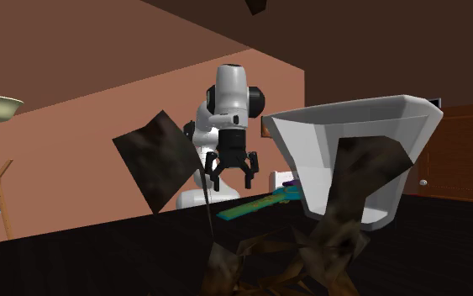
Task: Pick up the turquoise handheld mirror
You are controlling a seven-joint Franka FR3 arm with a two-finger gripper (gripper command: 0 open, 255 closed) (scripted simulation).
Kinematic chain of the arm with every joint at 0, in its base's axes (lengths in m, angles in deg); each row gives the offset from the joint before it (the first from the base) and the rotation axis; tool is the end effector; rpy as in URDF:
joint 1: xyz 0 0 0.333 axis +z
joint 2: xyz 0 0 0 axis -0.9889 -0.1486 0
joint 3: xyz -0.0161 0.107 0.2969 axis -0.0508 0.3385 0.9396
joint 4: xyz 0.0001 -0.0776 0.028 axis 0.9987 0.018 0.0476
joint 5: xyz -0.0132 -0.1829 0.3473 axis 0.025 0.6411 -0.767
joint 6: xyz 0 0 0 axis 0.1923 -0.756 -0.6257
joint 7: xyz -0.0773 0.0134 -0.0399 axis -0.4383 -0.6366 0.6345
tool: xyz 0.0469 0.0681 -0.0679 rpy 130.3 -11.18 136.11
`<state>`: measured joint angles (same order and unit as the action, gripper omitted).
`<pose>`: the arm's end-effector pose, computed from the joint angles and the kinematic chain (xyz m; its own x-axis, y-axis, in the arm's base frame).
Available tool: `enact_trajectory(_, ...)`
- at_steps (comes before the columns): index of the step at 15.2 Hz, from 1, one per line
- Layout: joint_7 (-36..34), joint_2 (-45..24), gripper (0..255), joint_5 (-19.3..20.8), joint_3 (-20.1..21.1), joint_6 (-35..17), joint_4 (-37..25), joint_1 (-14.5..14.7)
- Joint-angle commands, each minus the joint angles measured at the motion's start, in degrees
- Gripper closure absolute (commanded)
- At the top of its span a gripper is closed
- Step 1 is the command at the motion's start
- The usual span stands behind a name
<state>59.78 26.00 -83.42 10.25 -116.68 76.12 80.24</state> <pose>0.3049 0.0129 0.5914 0.9853 0.1677 0.0321 0.1678 -0.9858 -0.0008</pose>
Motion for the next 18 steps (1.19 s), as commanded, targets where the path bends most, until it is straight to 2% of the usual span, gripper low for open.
enact_trajectory(1, 0.0, 0.0, 0, 0.0, 0.0, 0.0, 0.0, 0.0)
enact_trajectory(9, -22.4, -18.6, 0, -5.1, 6.6, 0.3, -17.7, -5.0)
enact_trajectory(18, -46.7, -40.2, 0, -5.8, 9.5, 4.3, -42.7, -9.0)
